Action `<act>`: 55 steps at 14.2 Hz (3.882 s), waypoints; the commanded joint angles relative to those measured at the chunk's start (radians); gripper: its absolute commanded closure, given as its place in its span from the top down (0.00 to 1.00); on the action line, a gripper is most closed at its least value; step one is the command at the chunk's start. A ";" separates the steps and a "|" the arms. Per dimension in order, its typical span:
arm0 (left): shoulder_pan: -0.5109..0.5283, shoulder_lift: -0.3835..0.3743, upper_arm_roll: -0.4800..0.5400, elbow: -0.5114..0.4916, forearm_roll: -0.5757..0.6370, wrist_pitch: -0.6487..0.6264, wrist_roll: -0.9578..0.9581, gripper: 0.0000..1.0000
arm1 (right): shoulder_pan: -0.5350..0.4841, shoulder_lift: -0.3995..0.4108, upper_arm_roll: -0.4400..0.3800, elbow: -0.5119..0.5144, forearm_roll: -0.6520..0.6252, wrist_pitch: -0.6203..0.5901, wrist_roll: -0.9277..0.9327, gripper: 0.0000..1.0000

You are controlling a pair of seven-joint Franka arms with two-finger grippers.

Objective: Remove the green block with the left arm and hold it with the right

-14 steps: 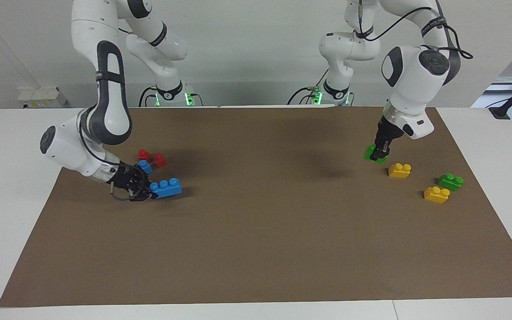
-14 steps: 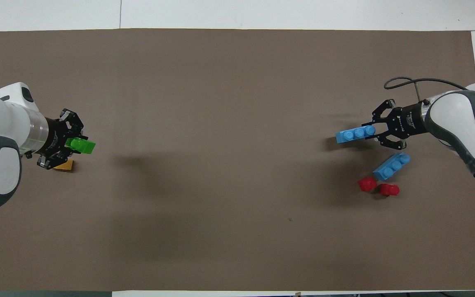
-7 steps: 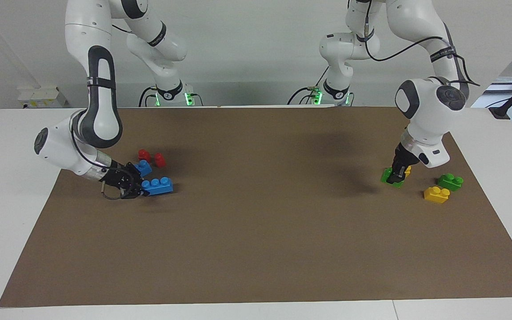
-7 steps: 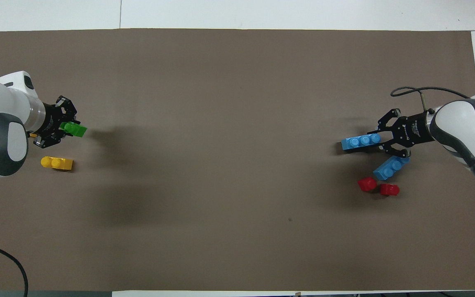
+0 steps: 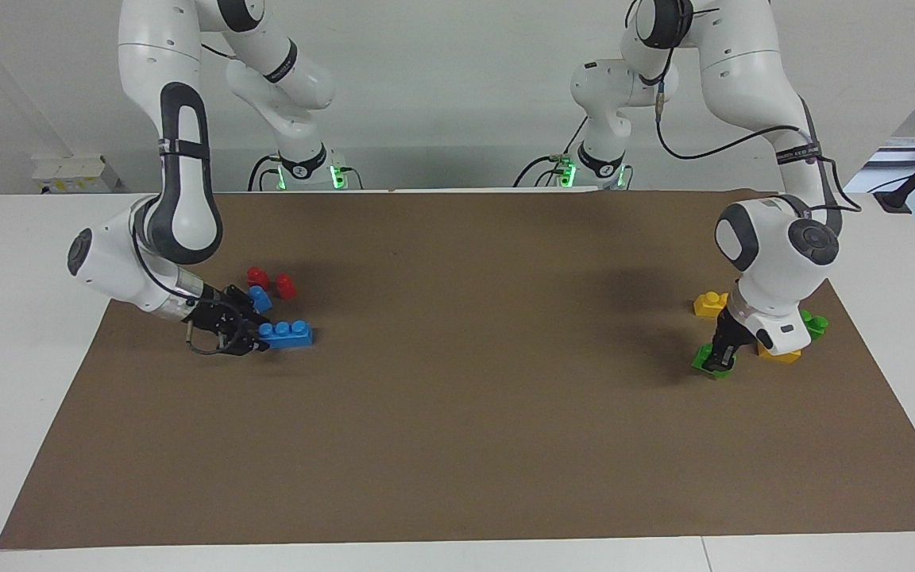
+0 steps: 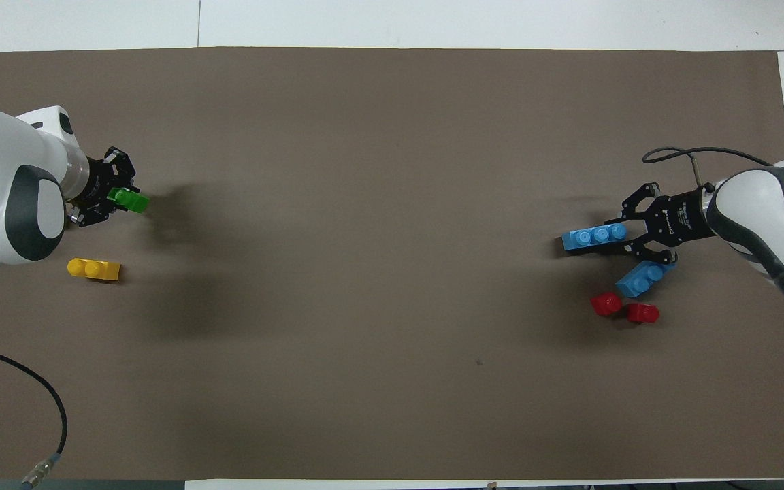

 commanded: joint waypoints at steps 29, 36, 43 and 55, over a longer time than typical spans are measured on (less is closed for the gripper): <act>0.012 -0.407 -0.011 0.206 0.006 -0.674 0.972 1.00 | 0.108 -0.297 0.026 0.451 -0.551 -0.502 -0.839 1.00; 0.001 -0.452 -0.014 0.185 0.003 -0.711 1.015 1.00 | 0.107 -0.297 0.025 0.451 -0.553 -0.503 -0.839 1.00; 0.003 -0.452 -0.013 0.185 0.005 -0.711 1.013 1.00 | 0.107 -0.300 0.026 0.448 -0.554 -0.546 -0.850 1.00; 0.007 -0.452 -0.014 0.186 0.003 -0.708 1.010 1.00 | 0.107 -0.300 0.025 0.450 -0.554 -0.543 -0.916 1.00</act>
